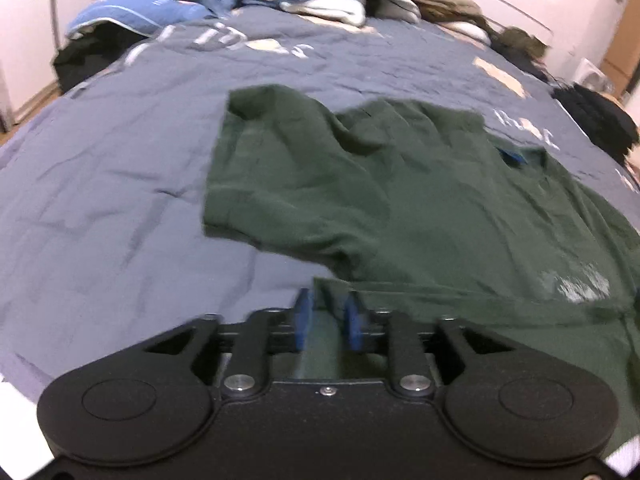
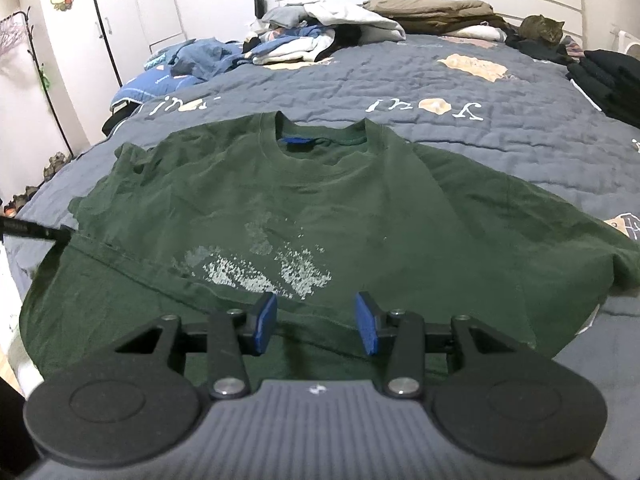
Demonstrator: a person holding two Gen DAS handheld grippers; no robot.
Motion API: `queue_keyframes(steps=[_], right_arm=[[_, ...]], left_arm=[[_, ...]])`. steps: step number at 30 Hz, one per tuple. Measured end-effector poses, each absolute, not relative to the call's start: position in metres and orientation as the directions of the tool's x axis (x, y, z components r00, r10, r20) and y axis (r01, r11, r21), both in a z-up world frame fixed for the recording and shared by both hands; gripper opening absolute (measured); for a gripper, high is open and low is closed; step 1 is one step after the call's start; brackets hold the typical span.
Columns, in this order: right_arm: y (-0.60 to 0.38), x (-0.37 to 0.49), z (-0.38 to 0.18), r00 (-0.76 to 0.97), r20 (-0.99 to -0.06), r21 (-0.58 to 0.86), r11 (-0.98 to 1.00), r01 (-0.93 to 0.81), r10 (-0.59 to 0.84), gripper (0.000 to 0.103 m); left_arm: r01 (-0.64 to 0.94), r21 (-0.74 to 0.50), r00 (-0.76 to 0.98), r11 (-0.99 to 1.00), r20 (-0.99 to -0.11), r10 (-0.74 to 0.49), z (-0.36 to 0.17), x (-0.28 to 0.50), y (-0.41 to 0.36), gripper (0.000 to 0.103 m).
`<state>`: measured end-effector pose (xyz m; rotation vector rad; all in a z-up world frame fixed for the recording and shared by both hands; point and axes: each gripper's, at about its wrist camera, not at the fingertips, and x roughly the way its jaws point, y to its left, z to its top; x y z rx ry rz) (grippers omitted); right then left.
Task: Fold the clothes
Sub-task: 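Grasp the green shirt sleeve with the left tool and lift it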
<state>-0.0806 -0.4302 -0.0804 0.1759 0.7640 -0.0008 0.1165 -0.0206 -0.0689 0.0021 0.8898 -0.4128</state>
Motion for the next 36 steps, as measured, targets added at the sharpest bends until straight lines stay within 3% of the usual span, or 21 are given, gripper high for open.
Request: queue_keyframes(steps=[8,17,27,36], right_arm=[[-0.418,-0.072,-0.075,0.739,-0.663,0.215,0.976,0.033,0.121,0.043],[-0.396,-0.059,-0.062,0.789,-0.556,0.41,0.912,-0.014,0.262,0.044],[-0.345,-0.038,-0.045,0.785,-0.489,0.482,0.868,-0.119,0.379,0.047],[-0.297,0.002,-0.028,0.753,-0.538,0.428,0.892,-0.143,0.379,0.048]], left_arm=[[0.053,-0.446,0.594,0.893,-0.705,-0.387,-0.075,0.147,0.026,0.04],[-0.06,-0.537,0.605,0.842,-0.69,-0.397,-0.085,0.161,0.032,0.04],[-0.068,-0.515,0.599,0.854,-0.706,-0.378,-0.089,0.165,0.027,0.043],[-0.043,-0.473,0.609,0.88,-0.71,-0.352,-0.084,0.164,0.026,0.046]])
